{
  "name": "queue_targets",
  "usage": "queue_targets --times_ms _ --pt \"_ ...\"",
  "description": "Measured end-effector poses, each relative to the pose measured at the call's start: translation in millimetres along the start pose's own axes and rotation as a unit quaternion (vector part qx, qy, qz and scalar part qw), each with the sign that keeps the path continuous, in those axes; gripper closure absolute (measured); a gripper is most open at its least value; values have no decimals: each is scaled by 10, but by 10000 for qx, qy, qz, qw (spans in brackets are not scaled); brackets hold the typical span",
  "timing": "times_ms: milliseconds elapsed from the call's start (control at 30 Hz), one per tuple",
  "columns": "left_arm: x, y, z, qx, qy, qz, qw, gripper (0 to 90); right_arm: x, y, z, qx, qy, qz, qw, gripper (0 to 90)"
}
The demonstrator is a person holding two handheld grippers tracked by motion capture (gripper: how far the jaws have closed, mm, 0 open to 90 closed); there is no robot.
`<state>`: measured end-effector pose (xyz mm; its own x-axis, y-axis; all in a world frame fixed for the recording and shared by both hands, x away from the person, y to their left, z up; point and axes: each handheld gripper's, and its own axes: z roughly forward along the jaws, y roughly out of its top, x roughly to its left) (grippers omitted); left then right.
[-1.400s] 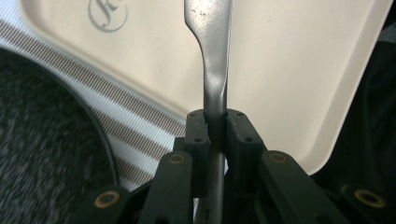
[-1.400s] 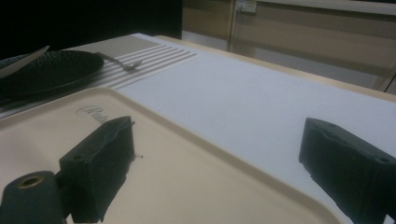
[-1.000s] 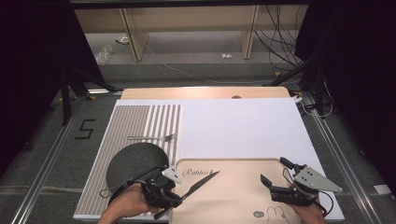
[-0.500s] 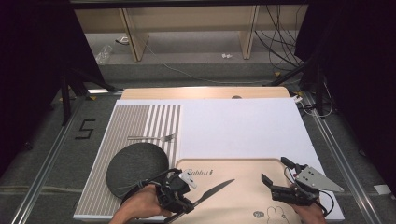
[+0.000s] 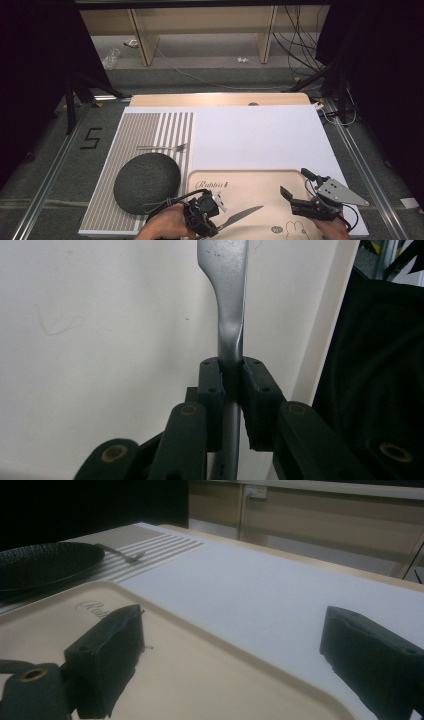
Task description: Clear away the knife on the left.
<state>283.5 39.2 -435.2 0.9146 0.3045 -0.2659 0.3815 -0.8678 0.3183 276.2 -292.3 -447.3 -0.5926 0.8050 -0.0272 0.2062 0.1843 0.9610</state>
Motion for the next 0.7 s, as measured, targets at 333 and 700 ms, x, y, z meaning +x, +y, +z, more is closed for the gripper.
queue_targets --times_ms 333,700 --pt "-45 19 173 399 23 50 9992 794 7 -3 4 38 13 2 10000 114" --pt "-46 24 276 568 87 -20 9983 789 9 -7 10 52 42 -27 10000 115"
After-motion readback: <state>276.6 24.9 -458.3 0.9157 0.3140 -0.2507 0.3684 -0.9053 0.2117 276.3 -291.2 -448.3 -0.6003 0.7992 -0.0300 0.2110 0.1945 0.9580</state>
